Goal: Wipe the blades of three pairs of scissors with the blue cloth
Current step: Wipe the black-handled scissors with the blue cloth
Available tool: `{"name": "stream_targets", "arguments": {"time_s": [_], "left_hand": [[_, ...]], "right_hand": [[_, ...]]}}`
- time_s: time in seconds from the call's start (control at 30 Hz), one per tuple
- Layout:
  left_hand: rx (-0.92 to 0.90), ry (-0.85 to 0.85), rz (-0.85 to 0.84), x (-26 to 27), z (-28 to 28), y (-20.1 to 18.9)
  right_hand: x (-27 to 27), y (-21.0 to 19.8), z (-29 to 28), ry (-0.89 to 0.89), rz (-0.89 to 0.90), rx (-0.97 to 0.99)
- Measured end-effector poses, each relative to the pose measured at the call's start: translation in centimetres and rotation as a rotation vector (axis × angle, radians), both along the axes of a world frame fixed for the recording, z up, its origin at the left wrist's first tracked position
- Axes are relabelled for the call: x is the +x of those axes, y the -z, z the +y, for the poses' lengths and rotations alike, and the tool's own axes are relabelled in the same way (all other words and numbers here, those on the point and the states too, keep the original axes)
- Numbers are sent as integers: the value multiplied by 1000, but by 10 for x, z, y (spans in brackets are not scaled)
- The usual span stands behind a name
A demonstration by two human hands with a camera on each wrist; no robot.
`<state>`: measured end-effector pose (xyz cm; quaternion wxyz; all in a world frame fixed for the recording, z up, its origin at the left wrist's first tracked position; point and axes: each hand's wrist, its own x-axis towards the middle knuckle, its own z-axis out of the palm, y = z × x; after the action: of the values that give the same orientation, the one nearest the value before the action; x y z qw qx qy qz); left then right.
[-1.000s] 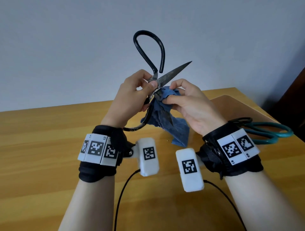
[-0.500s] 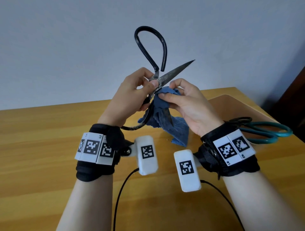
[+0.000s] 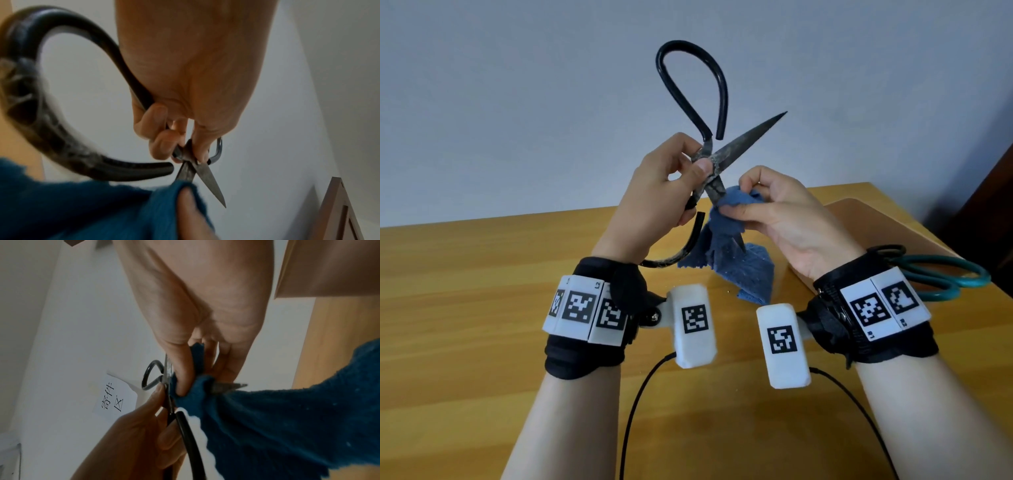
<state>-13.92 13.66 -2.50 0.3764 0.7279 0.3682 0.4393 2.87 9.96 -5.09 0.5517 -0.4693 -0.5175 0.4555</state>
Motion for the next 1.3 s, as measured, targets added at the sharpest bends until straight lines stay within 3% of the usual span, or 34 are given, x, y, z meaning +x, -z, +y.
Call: {"name": "stream_targets", "arguments": {"time_s": [0.13, 0.3, 0.4, 0.57, 0.63, 0.8, 0.93, 1.1, 1.3], "left_hand": [[21, 29, 31, 8, -4, 0], [-14, -54, -23, -3, 0, -1], [-37, -50, 33, -4, 2, 2], [-47, 27, 81, 5, -2, 2], [-36, 2, 63, 5, -2, 1], [-40, -59, -13, -6, 0, -2], [-35, -47, 21, -2, -2, -1], [-6, 20, 47, 9, -7, -4], [-46, -93, -66, -4, -3, -5]], "right_hand": [[0, -2, 2, 10, 152, 52], [3, -2, 0, -62, -59, -26], [2, -1, -2, -52, -180, -47], [-3, 2, 2, 46, 55, 20], [-2, 2, 3, 15, 69, 31], [3, -1, -1, -102, -105, -26], [3, -3, -2, -12, -257, -11], [0, -1, 1, 50, 5, 50], [-3, 0, 0, -29, -109, 24]]}}
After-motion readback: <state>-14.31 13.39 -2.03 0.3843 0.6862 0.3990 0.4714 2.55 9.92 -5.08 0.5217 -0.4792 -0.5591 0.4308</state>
